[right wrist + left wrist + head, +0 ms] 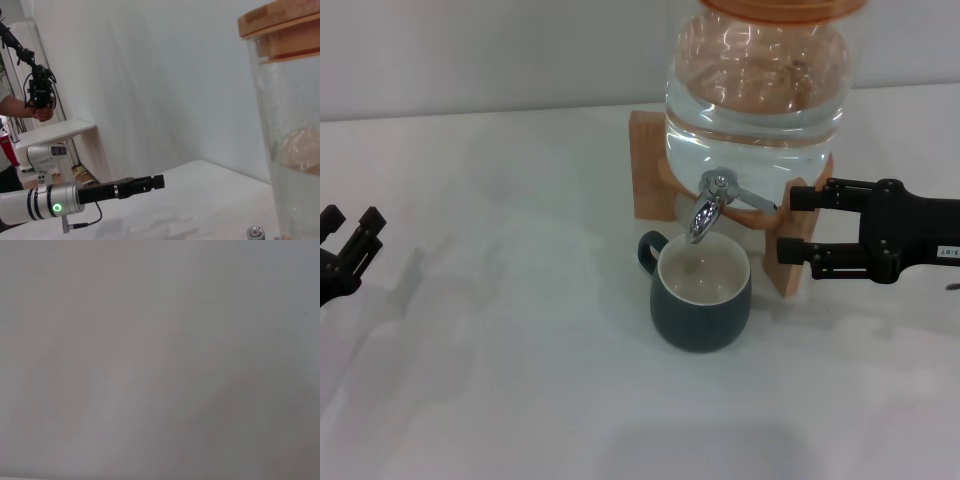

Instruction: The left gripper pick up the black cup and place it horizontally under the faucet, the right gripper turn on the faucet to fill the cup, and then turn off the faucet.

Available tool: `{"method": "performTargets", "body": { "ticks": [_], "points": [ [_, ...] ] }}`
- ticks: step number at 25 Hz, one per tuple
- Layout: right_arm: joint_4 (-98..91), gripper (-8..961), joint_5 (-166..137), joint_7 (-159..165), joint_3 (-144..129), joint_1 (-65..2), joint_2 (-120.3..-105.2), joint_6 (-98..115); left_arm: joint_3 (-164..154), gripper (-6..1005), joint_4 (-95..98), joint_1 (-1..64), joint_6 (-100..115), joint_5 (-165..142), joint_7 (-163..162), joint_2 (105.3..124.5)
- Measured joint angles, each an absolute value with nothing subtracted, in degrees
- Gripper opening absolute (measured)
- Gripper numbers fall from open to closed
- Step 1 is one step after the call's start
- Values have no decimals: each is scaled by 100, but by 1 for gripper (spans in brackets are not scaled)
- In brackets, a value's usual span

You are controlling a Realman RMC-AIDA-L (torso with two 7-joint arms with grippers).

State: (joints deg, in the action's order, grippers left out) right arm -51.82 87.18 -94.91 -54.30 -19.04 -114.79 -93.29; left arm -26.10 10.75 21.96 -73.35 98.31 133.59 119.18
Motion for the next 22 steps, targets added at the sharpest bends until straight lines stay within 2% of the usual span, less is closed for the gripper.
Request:
{"method": "performTargets", "body": {
  "ticks": [22],
  "points": [
    [-5466,798,8953,-9225,-6365,-2021,-11512,-9360,-2620,566,1046,2177,-7296,9835,13382,11924]
  ]
}}
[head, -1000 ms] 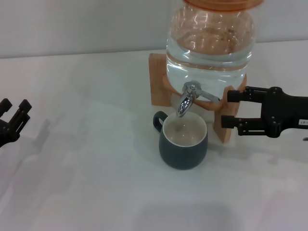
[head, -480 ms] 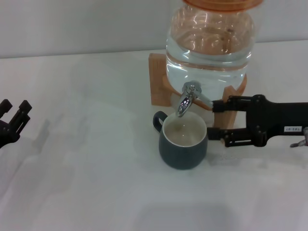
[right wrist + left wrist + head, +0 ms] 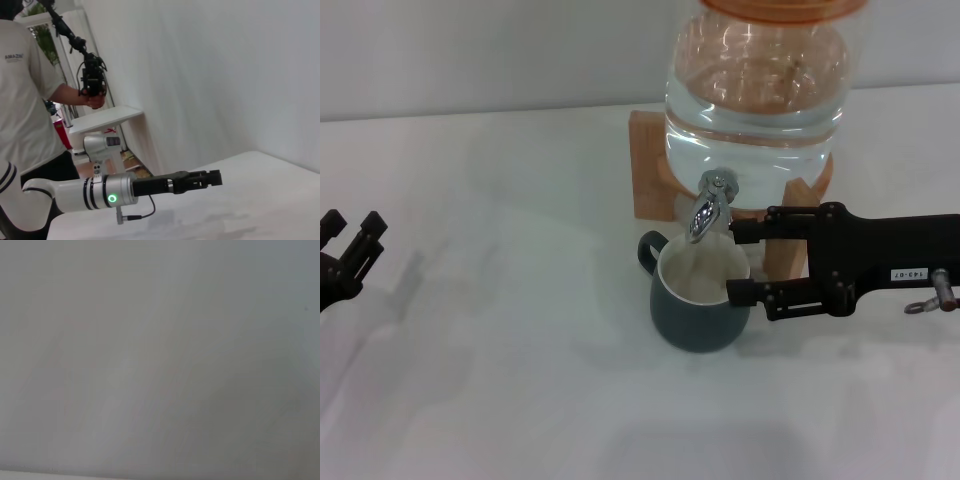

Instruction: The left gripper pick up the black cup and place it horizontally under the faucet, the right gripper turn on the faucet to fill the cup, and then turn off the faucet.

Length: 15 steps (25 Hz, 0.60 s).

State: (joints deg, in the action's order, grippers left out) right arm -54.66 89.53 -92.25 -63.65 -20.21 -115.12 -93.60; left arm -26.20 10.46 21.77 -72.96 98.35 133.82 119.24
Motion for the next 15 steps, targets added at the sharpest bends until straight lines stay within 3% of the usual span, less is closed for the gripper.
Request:
{"method": "performTargets", "body": {
  "ticks": [15],
  "points": [
    [-5572,797,9188,-9206,-6909,-1979,-11503,-9684,-2616,565,1063,2169,-7294,9835,13397,11918]
  ]
}}
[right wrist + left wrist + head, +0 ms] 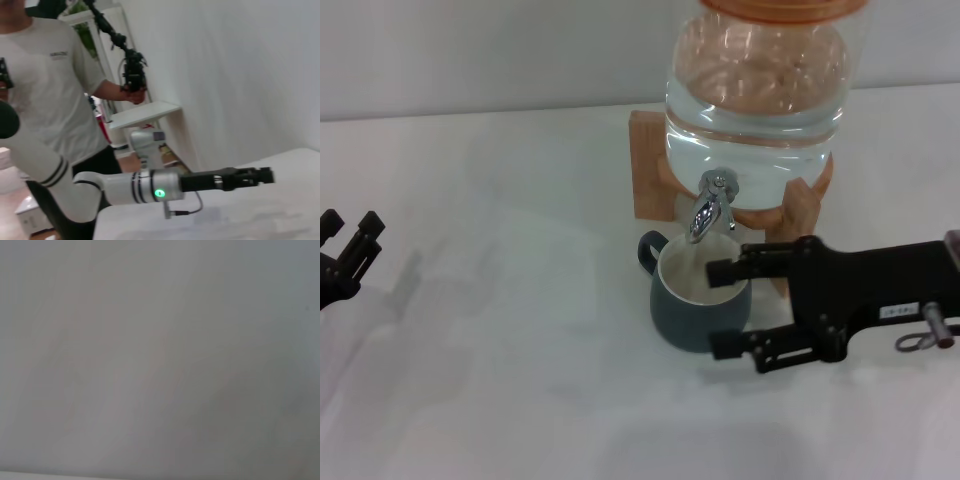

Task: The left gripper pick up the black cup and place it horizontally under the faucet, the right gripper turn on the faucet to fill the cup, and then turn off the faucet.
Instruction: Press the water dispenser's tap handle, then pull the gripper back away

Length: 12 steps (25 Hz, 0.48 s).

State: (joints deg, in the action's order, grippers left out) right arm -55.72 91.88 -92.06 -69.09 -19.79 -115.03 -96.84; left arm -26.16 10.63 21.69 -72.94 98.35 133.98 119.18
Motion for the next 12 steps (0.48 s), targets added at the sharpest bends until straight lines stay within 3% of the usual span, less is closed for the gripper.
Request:
{"method": "performTargets", "body": {
  "ticks": [12],
  "points": [
    [-5797,797,9727,-9123,-8027,-2080,-11519,-8987,-2622,566,1081,2128,-7285,9835,13403,11918]
  ]
}}
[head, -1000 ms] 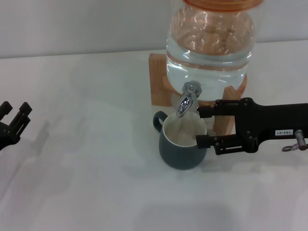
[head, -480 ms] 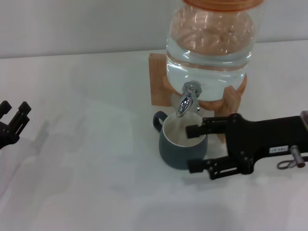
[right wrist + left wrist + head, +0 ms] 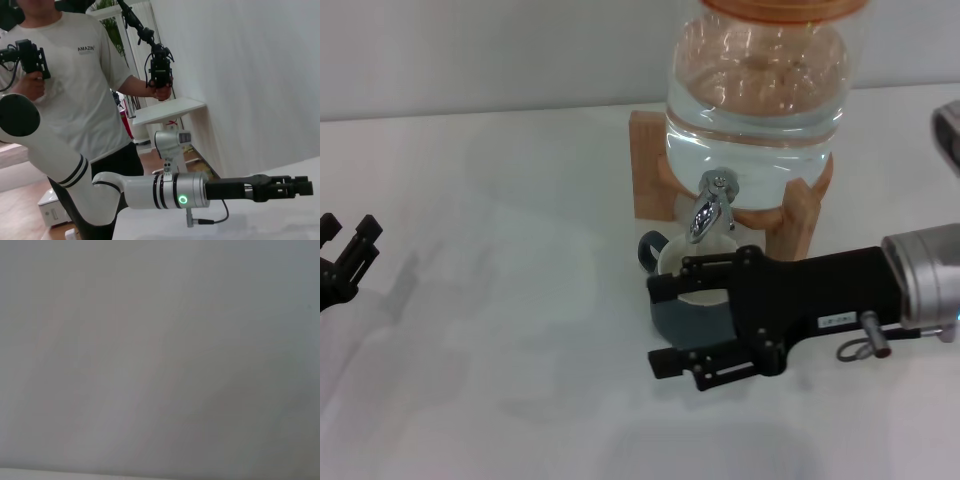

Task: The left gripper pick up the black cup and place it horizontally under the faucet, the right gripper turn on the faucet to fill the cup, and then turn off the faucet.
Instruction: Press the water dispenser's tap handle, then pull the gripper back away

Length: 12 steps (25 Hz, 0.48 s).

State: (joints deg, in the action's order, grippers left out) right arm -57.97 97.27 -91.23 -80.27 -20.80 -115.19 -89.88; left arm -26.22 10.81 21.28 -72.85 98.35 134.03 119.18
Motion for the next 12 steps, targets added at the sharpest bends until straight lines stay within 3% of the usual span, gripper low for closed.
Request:
{"method": "performTargets", "body": {
  "ticks": [12],
  "points": [
    [-5923,797,9914,-8895,-8368,-2078,-11523,-8086,-2620,566,1072,2107,-7285,9835,13403,11918]
  ]
}}
